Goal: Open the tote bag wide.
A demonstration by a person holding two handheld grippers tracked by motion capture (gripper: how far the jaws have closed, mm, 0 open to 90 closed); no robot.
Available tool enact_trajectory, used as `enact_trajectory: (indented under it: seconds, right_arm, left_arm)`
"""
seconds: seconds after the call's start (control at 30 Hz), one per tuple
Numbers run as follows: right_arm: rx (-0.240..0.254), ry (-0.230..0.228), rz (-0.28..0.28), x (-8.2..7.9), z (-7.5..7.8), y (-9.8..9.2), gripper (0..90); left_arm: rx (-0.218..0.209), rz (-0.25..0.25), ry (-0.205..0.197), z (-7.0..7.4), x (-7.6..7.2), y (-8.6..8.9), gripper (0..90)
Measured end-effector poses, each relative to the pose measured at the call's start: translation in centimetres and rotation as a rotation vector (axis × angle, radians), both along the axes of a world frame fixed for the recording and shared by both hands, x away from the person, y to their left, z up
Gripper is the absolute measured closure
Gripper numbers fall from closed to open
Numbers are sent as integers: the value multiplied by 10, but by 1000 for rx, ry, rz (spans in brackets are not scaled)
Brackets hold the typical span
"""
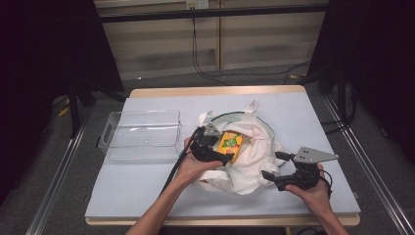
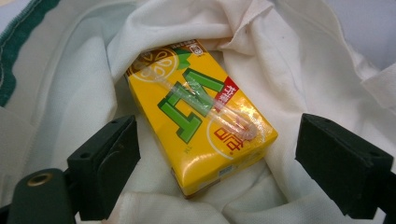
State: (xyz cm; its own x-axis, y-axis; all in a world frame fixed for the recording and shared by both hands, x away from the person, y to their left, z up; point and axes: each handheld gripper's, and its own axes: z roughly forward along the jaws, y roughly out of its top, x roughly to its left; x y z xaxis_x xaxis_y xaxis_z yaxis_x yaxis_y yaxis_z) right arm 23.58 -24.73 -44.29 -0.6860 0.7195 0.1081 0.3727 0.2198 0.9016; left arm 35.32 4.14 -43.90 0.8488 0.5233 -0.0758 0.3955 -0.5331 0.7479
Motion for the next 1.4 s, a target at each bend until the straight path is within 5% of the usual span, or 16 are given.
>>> enact_trajectory:
  seconds: [0.3, 0.4, 1.03, 1.4]
  right_arm:
    - [0, 0, 5, 1, 0, 0, 142]
    - [0, 1, 7, 1, -1, 0, 142]
    - [-7, 7, 13, 2, -2, 1, 142]
    - [-10, 12, 18, 2, -3, 0, 142]
  left_arm:
    - [46, 22, 45, 8, 2, -13, 94]
    - [92, 46, 41, 11, 2, -20, 93]
    - [154, 93, 67, -16, 4, -32, 78]
    - [165, 111, 48, -14, 5, -25, 268]
